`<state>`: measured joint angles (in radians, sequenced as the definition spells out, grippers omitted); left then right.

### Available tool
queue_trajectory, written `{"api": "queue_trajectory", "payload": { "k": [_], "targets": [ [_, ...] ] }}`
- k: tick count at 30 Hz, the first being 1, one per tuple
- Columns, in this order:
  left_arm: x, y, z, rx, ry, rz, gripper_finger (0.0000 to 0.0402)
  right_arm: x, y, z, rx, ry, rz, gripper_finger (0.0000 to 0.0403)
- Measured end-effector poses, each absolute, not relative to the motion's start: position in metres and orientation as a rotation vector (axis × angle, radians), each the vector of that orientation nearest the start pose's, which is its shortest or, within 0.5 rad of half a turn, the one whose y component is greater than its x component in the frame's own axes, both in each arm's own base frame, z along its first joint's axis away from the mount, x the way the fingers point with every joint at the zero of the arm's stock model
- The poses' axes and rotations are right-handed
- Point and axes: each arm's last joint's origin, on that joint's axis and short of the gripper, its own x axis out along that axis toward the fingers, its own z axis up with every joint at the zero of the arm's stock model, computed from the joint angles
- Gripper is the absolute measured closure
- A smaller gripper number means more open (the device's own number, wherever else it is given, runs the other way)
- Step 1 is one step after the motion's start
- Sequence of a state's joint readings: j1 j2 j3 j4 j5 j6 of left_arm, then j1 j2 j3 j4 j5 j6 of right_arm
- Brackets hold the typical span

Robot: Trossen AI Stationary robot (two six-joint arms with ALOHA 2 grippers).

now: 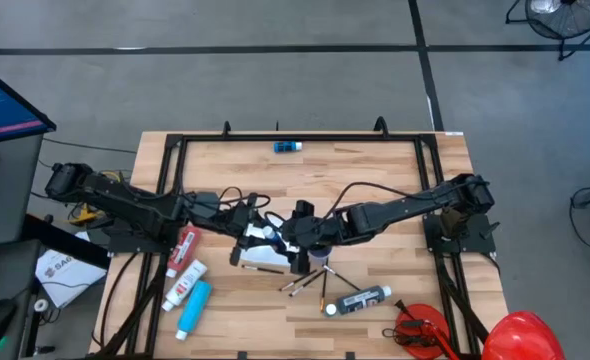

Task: Pick & Place Paint Supplies
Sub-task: Put the blue paint bottle into the white bin

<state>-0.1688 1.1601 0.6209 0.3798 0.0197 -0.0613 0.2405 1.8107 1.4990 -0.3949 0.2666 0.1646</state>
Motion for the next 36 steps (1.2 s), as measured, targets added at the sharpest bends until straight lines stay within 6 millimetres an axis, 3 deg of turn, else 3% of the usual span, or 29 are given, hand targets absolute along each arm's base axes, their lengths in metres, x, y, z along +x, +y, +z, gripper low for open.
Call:
{"api": "queue_trajectory", "payload": {
  "k": [7,15,20,24,27,31,34,36],
  "targets": [
    [0.242,-0.038,0.247,-0.021,0.277,-0.032,0.0279,0.397,0.089,0.279,-0.068,0.682,-0.087,0.006],
    [0.239,-0.036,0.242,-0.023,0.341,0.016,0.0279,0.393,0.083,0.285,-0.182,0.678,-0.155,0.0029],
    [0.238,-0.035,0.239,-0.018,0.367,0.074,0.0279,0.382,0.06,0.29,-0.238,0.76,-0.298,0.0026],
    [0.238,-0.034,0.238,-0.033,0.369,0.078,0.0279,0.374,0.041,0.292,-0.118,0.81,-0.372,0.0026],
    [0.237,-0.034,0.235,-0.034,0.377,0.08,0.0279,0.374,0.041,0.29,-0.14,0.835,-0.311,0.0026],
    [0.236,-0.034,0.234,-0.034,0.383,0.081,0.0279,0.388,0.043,0.288,-0.132,0.663,-0.058,0.0026],
    [0.236,-0.035,0.234,-0.036,0.382,0.08,0.0279,0.386,0.03,0.28,-0.038,0.57,0.153,0.0026],
    [0.236,-0.036,0.234,-0.035,0.384,0.075,0.0279,0.38,0.015,0.278,0.05,0.494,0.153,0.0026]
  ]
}}
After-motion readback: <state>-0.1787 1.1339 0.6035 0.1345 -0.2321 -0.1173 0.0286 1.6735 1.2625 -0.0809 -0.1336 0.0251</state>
